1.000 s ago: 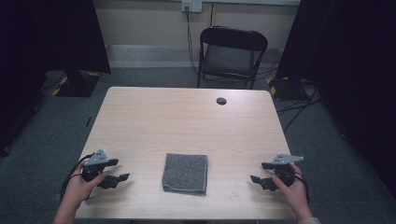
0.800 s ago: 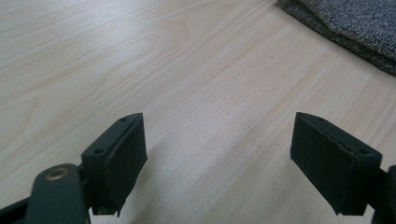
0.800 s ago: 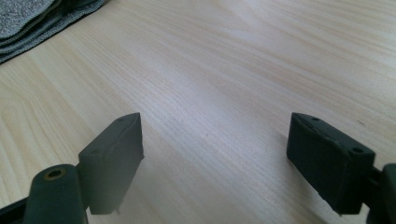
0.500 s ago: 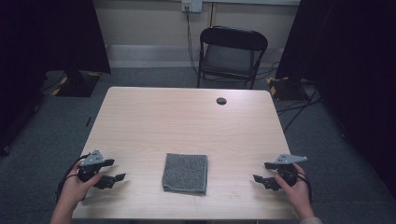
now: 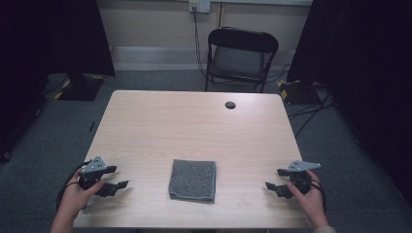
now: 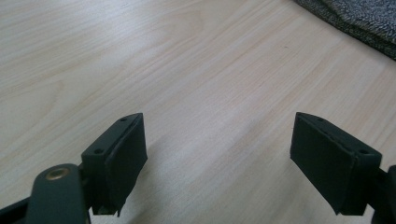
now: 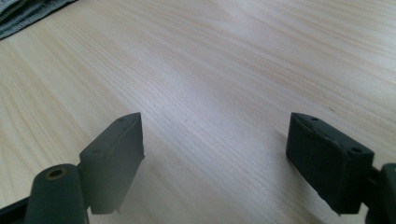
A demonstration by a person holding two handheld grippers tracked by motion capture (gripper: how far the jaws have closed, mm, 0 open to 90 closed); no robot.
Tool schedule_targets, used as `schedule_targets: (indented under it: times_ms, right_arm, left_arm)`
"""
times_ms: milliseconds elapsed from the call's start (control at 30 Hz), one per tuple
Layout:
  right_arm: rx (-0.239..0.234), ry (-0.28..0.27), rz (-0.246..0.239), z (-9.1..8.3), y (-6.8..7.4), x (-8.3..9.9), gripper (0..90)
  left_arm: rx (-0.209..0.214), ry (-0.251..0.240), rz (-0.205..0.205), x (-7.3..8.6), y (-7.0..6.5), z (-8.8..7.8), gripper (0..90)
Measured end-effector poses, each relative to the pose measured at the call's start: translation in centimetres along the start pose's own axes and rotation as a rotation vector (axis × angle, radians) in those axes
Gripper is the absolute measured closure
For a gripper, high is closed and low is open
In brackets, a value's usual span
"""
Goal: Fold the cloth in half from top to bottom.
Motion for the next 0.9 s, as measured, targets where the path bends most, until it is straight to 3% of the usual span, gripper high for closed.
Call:
schedule_targets:
  times_ms: [467,600,733,900]
  right_arm:
    - [0.03,-0.017,-0.007,-0.19,-0.49,0.56,18.7]
    - [0.037,-0.014,-0.014,-0.17,-0.41,0.56,18.2]
    - [0.064,-0.008,-0.056,-0.09,-0.18,0.55,17.6]
    - [0.067,-0.007,-0.053,-0.08,-0.2,0.56,17.1]
  left_arm:
    - [-0.016,0.034,0.0,0.67,0.32,0.05,18.4]
    - [-0.021,0.035,0.015,0.72,0.33,0.09,18.3]
    - [-0.019,0.03,0.042,0.86,0.3,0.3,16.3]
    - [-0.026,0.04,0.059,0.85,0.23,0.35,15.8]
Point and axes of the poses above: each handheld gripper's, and its own axes: z roughly forward along the jaws, x roughly out of its underside, y roughly to its left, the point moved 1 cm from there along z, roughly forward along the jaws, and after that the axes turned 11 degrees about x, right-handed, at the moved point
